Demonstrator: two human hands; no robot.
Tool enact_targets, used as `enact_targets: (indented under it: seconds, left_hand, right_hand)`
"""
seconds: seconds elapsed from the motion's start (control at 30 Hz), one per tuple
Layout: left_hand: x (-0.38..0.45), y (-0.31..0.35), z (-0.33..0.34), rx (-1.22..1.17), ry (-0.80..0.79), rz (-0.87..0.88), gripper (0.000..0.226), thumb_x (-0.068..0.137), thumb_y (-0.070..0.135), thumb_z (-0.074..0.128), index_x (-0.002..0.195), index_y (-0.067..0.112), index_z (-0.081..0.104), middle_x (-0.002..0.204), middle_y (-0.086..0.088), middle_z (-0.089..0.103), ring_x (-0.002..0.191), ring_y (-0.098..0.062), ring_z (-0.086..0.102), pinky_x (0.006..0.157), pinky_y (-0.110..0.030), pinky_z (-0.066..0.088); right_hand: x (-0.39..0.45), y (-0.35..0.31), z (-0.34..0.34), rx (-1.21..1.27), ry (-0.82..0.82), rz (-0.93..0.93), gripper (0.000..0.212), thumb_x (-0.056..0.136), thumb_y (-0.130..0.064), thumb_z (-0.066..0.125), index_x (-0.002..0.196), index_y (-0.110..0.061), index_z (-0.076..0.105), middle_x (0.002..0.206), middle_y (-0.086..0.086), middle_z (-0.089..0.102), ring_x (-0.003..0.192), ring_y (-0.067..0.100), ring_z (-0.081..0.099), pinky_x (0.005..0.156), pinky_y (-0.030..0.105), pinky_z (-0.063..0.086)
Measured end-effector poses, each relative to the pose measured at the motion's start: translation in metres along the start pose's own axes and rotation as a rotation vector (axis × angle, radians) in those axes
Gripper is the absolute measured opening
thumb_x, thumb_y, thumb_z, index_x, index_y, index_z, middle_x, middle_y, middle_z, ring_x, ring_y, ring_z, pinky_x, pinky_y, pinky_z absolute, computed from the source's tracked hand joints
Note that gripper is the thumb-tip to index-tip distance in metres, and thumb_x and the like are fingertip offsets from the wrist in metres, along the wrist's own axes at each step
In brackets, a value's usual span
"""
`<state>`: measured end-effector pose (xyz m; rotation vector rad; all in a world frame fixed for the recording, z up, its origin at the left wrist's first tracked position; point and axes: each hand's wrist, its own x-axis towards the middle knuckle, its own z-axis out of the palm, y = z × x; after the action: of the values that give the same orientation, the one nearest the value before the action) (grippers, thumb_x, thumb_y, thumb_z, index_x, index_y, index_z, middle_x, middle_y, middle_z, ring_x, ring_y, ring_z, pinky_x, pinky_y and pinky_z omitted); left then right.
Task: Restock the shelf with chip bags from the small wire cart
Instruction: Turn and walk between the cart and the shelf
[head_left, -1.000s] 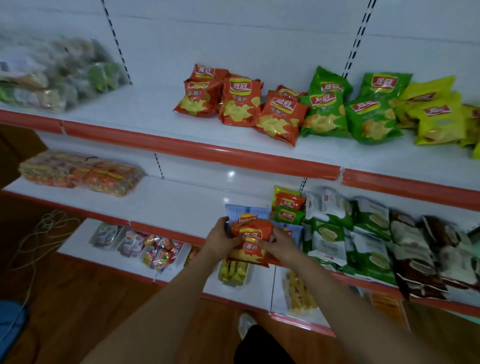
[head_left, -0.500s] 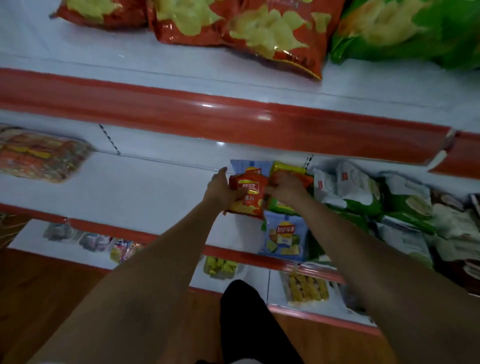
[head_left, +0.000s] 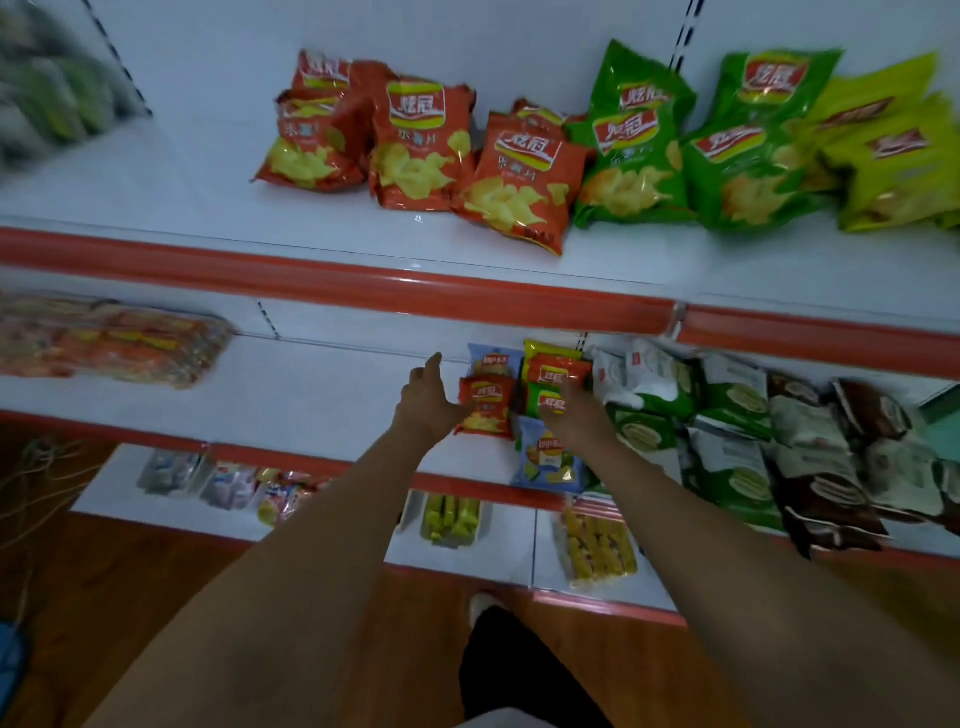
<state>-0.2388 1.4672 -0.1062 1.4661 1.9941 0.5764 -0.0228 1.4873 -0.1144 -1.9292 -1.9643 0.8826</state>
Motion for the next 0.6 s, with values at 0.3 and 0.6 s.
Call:
enact_targets:
  seconds: [0.3, 0.6]
  left_hand:
    - [-0.178, 0.002, -0.025, 0.029, -0.097, 0.089, 0.096, 0.08, 0.043, 0.075, 0.154, 0.018, 0.019, 0.145, -0.016, 0.036, 0.131, -0.036, 0.043, 0.106, -0.048, 0.042]
    - [-0.297, 0.078, 0.045, 0.116, -0.251, 0.294, 0.094, 0.083, 0.048, 0.071, 0.155, 0.019, 0.019, 0.154, -0.013, 0.031, 0.137, -0.034, 0.039, 0.109, -0.045, 0.041]
  right_hand:
    - [-0.175, -0.01, -0.021, -0.026, 0.057, 0.087, 0.045, 0.088, -0.049, 0.054, 0.117, -0.015, 0.058, 0.114, 0.014, 0.065, 0.1, 0.033, 0.062, 0.083, 0.041, 0.054]
    - [-0.333, 0.085, -0.054, -0.016, 0.194, 0.227, 0.071, 0.092, -0.056, 0.046, 0.146, -0.01, 0.039, 0.147, 0.013, 0.046, 0.133, 0.032, 0.044, 0.105, 0.041, 0.041]
